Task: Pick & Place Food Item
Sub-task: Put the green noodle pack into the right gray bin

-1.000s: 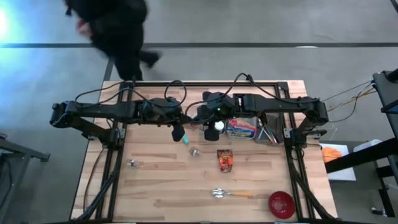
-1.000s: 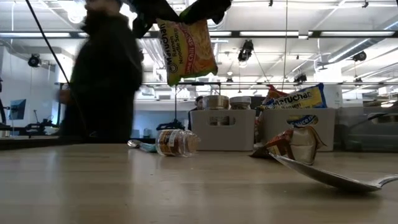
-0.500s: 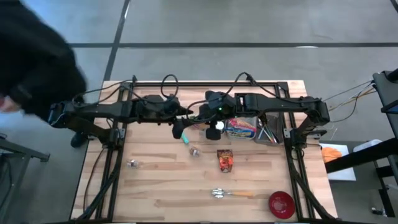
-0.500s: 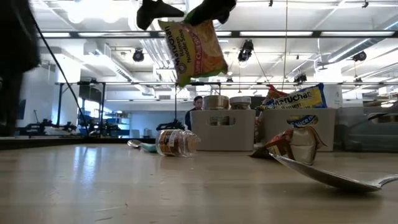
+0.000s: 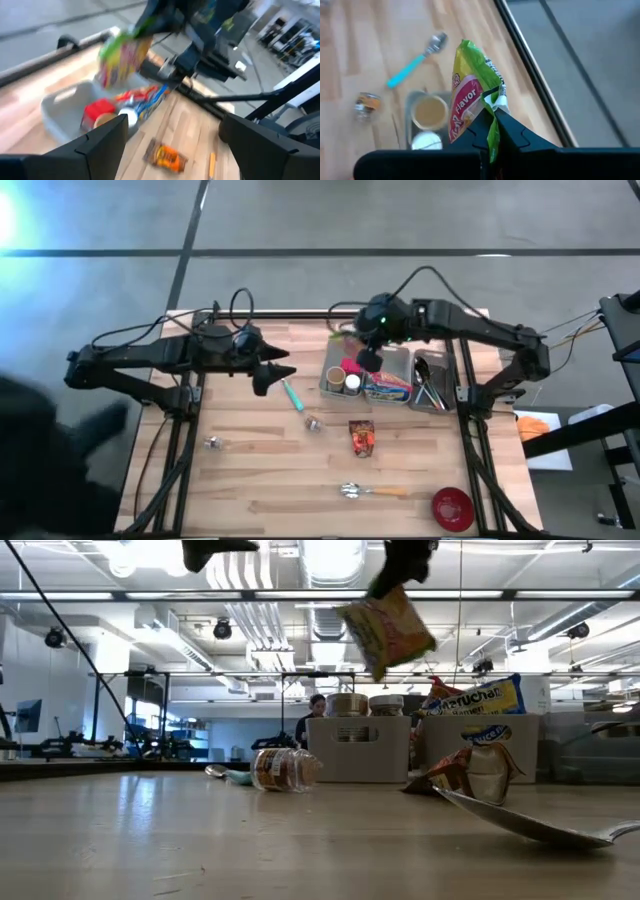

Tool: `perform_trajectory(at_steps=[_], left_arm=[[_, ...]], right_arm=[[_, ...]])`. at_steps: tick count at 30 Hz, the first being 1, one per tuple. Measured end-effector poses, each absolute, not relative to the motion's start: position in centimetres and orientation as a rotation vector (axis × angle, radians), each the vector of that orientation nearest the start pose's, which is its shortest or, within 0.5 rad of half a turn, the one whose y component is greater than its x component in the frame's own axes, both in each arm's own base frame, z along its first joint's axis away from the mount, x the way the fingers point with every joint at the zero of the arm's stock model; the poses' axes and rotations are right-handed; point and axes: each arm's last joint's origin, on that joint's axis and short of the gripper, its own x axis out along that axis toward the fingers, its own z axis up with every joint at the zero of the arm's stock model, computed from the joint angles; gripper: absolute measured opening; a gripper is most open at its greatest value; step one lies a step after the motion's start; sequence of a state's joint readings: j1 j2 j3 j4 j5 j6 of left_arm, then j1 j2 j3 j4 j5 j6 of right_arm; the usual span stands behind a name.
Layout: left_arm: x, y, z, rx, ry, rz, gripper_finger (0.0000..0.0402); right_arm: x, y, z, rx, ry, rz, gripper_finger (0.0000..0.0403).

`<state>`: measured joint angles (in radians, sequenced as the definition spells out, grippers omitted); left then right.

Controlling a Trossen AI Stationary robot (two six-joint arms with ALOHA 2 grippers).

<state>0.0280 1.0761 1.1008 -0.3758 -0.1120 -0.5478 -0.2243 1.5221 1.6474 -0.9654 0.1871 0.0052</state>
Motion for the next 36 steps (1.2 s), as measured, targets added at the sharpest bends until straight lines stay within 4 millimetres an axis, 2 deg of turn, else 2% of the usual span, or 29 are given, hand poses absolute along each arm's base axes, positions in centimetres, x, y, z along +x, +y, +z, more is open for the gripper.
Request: perform_trajectory(at_steps=[4, 12, 16, 21, 25, 36], left_arm=[[22.1, 0.9, 36.4, -0.572, 0.369, 0.26, 0.0331], [21.9, 0.9, 35.8, -0.594, 0.409, 0.278, 0.0331], [21.8, 0.9, 35.7, -0.594, 0.42, 0.282, 0.0331], [21.8, 0.9, 35.7, -0.596, 0.423, 0.284, 0.0331], [21.8, 0.9, 35.7, -0.596, 0.423, 0.284, 0.0331], [21.8, 0.9, 35.6, -0.596, 0.429, 0.285, 0.0331]], right_arm=[[27.8, -8.9, 38.5, 0.147, 0.891, -0.525, 0.0007], [25.6, -9.8, 36.5, 0.181, 1.033, -0.6, 0.0007], [25.3, -9.7, 34.7, 0.198, 1.083, -0.61, 0.0007], [25.3, -9.7, 31.4, 0.217, 1.147, -0.616, 0.0007], [25.6, -9.8, 29.0, 0.229, 1.134, -0.617, 0.0007], [25.3, -9.7, 24.7, 0.29, 1.14, -0.652, 0.0008]])
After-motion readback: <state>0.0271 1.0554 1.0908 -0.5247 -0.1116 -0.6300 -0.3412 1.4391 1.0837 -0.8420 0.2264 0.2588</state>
